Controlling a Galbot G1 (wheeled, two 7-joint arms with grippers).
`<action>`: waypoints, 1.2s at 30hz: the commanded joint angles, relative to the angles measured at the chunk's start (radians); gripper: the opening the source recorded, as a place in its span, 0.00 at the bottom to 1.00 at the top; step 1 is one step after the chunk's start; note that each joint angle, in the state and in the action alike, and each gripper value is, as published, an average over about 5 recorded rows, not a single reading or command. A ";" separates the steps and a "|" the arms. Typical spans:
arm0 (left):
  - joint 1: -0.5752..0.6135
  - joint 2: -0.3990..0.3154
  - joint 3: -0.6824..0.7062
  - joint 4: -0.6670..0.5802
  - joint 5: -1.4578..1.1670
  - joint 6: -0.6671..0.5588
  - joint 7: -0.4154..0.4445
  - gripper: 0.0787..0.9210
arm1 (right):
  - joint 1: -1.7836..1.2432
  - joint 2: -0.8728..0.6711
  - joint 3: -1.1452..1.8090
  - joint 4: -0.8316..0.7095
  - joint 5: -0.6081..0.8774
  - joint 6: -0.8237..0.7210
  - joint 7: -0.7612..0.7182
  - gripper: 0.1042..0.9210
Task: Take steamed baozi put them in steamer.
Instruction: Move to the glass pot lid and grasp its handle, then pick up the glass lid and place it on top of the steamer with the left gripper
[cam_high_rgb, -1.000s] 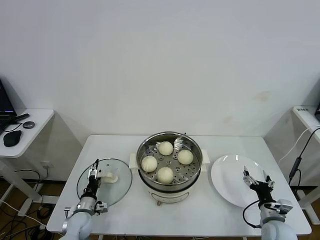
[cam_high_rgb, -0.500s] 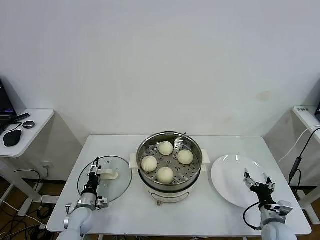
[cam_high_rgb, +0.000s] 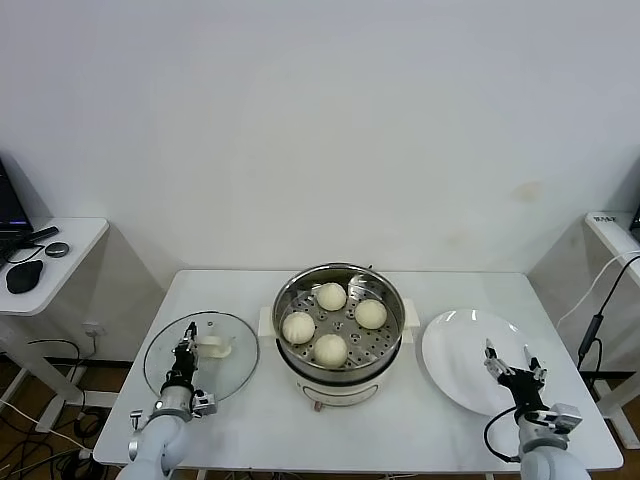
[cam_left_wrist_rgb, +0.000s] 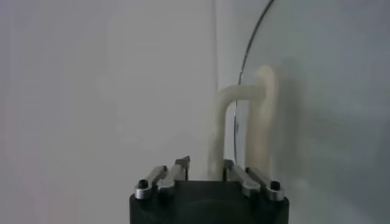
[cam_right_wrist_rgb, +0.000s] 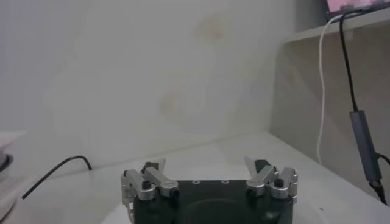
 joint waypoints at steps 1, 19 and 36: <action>0.094 -0.030 -0.026 -0.260 0.027 0.212 0.089 0.13 | -0.001 0.001 -0.003 0.006 0.002 0.002 0.000 0.88; 0.106 -0.167 -0.035 -0.594 0.380 0.548 0.390 0.12 | -0.004 0.002 -0.018 0.019 0.010 -0.008 -0.002 0.88; 0.020 -0.204 0.292 -0.708 0.430 0.549 0.614 0.12 | -0.009 0.036 -0.019 -0.023 -0.036 0.011 -0.009 0.88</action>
